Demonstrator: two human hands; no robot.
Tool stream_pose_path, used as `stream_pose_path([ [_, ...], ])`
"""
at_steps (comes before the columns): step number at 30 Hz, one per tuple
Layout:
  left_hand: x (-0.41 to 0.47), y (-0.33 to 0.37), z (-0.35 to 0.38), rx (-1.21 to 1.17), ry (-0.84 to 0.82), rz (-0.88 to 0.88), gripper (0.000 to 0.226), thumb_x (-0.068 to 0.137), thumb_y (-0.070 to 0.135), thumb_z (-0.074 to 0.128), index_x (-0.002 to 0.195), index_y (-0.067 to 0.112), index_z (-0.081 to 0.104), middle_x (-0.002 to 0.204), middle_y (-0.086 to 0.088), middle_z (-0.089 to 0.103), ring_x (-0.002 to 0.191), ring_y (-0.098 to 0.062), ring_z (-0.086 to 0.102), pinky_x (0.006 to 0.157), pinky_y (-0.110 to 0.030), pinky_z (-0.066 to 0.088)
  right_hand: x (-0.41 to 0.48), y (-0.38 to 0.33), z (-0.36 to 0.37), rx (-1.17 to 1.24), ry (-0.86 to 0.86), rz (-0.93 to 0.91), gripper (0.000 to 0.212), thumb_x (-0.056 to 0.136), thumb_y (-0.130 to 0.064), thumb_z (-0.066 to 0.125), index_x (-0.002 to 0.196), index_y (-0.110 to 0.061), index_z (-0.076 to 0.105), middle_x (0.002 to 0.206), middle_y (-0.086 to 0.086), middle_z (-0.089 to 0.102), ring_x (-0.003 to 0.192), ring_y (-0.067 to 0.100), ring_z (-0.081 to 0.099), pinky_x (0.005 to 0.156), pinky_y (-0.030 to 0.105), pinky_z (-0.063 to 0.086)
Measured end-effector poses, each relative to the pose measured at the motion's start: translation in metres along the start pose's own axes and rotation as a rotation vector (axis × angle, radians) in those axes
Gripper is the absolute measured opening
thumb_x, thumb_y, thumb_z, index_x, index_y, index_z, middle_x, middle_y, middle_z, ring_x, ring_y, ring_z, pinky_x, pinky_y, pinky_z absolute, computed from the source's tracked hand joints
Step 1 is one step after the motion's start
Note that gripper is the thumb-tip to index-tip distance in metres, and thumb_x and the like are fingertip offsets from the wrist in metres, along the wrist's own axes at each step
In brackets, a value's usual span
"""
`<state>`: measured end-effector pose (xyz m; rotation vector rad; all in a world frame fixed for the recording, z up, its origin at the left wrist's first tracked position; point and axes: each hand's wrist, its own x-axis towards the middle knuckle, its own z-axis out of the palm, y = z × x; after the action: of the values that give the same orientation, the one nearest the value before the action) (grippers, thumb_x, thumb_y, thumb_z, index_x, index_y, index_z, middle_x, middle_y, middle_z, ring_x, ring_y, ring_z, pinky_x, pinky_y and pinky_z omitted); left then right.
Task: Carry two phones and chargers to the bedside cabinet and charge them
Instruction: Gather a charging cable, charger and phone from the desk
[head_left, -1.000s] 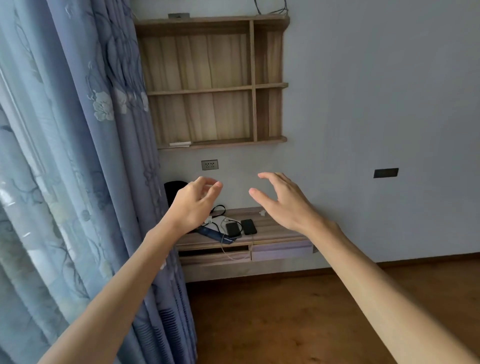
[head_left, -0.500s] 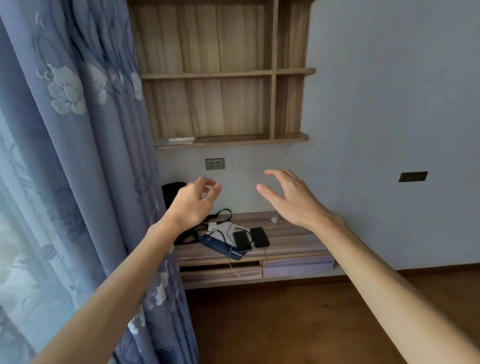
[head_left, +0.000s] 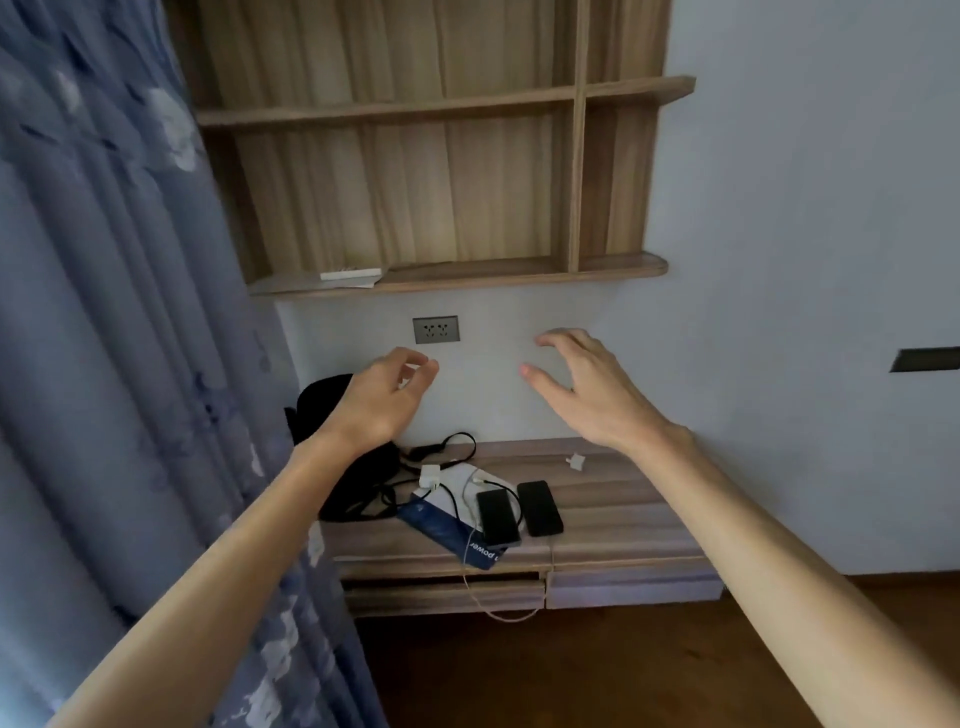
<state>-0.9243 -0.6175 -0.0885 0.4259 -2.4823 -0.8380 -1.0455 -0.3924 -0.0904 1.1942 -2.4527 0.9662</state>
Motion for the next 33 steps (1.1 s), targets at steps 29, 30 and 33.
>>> stream_pose_path([
  [29, 0.277, -0.137, 0.131, -0.008, -0.102, -0.056, 0.027, 0.099, 0.042, 0.048, 0.114, 0.027, 0.063, 0.124, -0.003, 0.062, 0.113, -0.013, 0.054, 0.096, -0.026, 0.037, 0.251, 0.157, 0.151, -0.021, -0.192, 0.036, 0.056, 0.102, -0.045, 0.046, 0.145, -0.009, 0.046, 0.150, 0.009, 0.044, 0.136, 0.028, 0.042, 0.114, 0.038, 0.033],
  [30, 0.288, -0.146, 0.132, -0.020, -0.102, -0.057, 0.025, 0.099, 0.042, 0.048, 0.113, 0.028, 0.063, 0.124, -0.002, 0.061, 0.111, -0.012, 0.053, 0.094, -0.025, 0.036, 0.261, 0.160, 0.160, -0.027, -0.197, 0.035, 0.056, 0.103, -0.045, 0.046, 0.145, -0.009, 0.046, 0.150, 0.010, 0.044, 0.136, 0.029, 0.042, 0.113, 0.037, 0.033],
  [33, 0.314, -0.175, 0.140, -0.056, -0.121, -0.064, 0.024, 0.099, 0.041, 0.048, 0.113, 0.028, 0.062, 0.125, -0.003, 0.062, 0.111, -0.012, 0.054, 0.094, -0.025, 0.037, 0.284, 0.166, 0.190, -0.035, -0.209, 0.071, 0.054, 0.103, -0.045, 0.045, 0.145, -0.010, 0.046, 0.150, 0.010, 0.045, 0.135, 0.029, 0.043, 0.110, 0.035, 0.033],
])
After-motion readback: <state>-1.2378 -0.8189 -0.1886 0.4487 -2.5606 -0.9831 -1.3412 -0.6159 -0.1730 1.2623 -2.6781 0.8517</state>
